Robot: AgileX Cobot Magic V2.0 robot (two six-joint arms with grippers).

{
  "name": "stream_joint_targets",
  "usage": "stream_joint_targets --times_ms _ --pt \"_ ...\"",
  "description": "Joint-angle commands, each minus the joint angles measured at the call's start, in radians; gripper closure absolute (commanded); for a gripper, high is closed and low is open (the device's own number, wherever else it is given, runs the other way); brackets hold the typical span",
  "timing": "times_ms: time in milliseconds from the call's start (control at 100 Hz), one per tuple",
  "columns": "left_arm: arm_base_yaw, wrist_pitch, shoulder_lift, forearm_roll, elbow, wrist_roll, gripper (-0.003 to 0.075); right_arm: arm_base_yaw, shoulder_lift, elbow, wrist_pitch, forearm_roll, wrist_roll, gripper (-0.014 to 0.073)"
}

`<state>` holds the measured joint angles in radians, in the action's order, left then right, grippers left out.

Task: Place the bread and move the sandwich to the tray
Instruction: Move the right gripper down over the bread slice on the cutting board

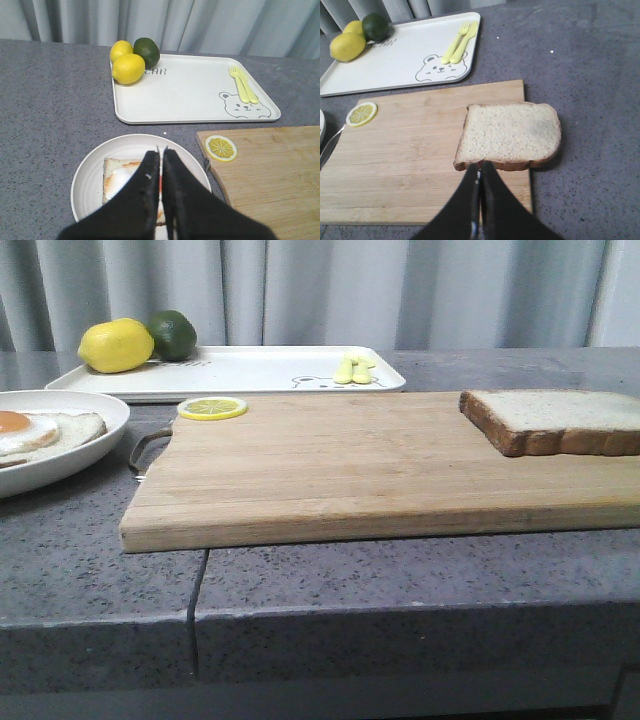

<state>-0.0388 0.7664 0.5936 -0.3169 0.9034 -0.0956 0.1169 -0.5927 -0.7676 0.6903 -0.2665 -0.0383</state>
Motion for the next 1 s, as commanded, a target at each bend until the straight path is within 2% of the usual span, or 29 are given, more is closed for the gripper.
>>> stream_joint_targets --times_ms 0,230,280,340,460,540,590,630,680,990 --pt "-0.002 -0.05 0.028 -0.024 0.039 -0.004 0.074 -0.004 -0.052 -0.048 -0.043 0.008 0.012 0.0664" --pt "-0.002 -0.048 0.048 -0.024 0.039 -0.004 0.0739 -0.004 -0.119 -0.048 -0.056 0.005 0.011 0.0653" --pt "-0.002 -0.048 0.047 -0.024 0.039 -0.004 0.0737 -0.004 -0.123 -0.048 -0.057 0.005 0.011 0.0623" --pt "-0.002 -0.048 0.047 -0.024 0.039 -0.004 0.072 -0.004 -0.123 -0.048 -0.062 0.005 0.011 0.0548" --pt "-0.002 -0.046 0.047 -0.024 0.039 -0.027 0.0585 -0.004 -0.123 -0.048 -0.084 0.005 0.011 0.0336" --pt "-0.002 -0.045 0.047 -0.024 0.039 -0.027 0.0445 -0.004 -0.123 -0.048 -0.095 0.004 0.009 0.0188" --pt "-0.002 -0.045 0.047 -0.024 0.039 -0.027 0.037 -0.004 -0.123 -0.048 -0.107 0.004 -0.003 0.0143" --pt "-0.002 -0.045 0.047 -0.024 0.039 -0.027 0.0322 -0.004 -0.123 -0.048 -0.118 0.004 -0.017 0.0138" --pt "-0.002 -0.045 0.047 -0.024 0.039 -0.027 0.0299 -0.01 -0.123 -0.048 -0.137 0.005 -0.034 0.014" --pt "-0.002 -0.044 0.047 -0.024 0.039 -0.027 0.03 -0.119 -0.303 -0.048 -0.173 -0.016 -0.082 0.014"
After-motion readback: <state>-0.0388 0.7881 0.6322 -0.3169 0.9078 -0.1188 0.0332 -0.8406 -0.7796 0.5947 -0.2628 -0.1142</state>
